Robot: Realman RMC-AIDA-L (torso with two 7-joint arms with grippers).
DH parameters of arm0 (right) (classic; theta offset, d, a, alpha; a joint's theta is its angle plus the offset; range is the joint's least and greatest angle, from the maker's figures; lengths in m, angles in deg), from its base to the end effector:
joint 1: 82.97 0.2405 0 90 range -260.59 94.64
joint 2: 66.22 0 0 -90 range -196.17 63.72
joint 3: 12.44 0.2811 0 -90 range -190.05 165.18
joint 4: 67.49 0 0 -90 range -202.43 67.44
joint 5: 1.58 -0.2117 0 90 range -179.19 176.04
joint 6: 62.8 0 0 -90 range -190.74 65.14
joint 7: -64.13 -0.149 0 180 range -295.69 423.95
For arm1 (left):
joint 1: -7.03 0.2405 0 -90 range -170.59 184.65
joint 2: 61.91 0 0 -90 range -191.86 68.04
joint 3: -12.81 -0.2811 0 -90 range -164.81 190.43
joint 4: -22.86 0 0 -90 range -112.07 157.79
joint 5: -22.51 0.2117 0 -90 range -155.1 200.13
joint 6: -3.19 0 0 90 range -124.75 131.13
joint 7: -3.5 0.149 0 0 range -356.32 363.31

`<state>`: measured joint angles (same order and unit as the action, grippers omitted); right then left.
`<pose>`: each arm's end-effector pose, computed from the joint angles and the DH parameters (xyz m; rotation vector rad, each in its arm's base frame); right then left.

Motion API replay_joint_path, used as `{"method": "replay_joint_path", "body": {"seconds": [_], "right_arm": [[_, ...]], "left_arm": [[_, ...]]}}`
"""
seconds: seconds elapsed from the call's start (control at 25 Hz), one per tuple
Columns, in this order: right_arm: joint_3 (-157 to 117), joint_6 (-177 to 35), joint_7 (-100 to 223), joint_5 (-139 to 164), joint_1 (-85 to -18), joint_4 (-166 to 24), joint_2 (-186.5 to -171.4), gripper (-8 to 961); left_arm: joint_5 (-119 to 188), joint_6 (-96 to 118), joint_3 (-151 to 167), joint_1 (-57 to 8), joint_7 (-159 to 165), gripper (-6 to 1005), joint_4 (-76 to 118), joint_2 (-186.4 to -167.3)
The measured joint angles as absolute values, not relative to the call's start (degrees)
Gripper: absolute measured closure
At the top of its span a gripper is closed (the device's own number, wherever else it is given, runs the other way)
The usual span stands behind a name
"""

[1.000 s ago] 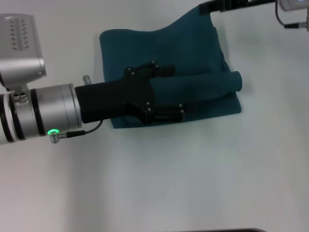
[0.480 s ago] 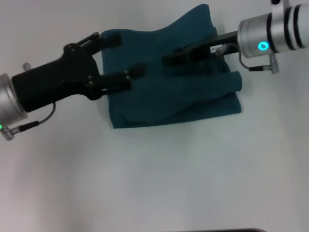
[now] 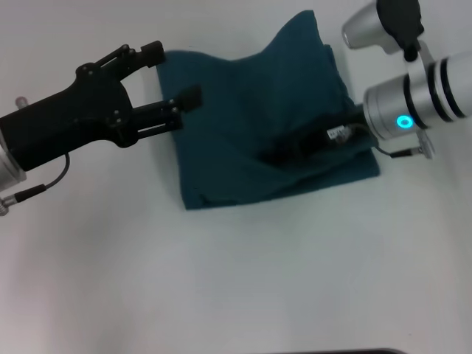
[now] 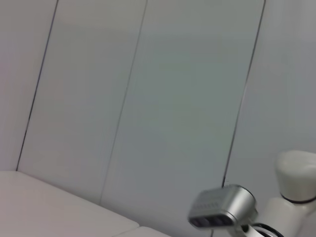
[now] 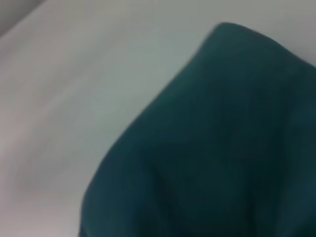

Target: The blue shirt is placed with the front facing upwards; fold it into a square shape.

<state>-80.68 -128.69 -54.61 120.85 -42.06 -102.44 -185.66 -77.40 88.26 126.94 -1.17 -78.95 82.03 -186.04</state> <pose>0.2467 0.3885 -0.0897 -2.7167 1.1337 0.0718 -0.2439 0.2854 -0.0103 -2.4944 -0.5510 -1.1120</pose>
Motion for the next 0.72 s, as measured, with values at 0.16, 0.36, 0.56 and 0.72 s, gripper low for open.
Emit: {"method": "replay_joint_path", "body": {"seconds": [0.16,0.36,0.56,0.72], "right_arm": [[-80.11,-130.15,-55.26,123.47,-43.69,-102.97,-185.38,480],[-77.14,-131.04,-55.64,125.11,-46.86,-107.21,-185.20,480],[-72.86,-133.14,-55.39,120.90,-48.29,-112.06,-185.48,478],[-68.80,-137.89,-55.48,115.56,-46.86,-112.89,-184.69,472]], "left_arm": [[-77.41,88.24,127.24,-1.24,-78.94,50,81.88,-186.01],[-77.09,87.85,127.25,-1.67,-78.86,50,81.88,-186.00],[-77.10,87.60,127.24,-1.96,-77.50,49,81.88,-186.06],[-77.31,87.93,127.25,-2.43,-77.12,49,81.91,-186.04]]}}
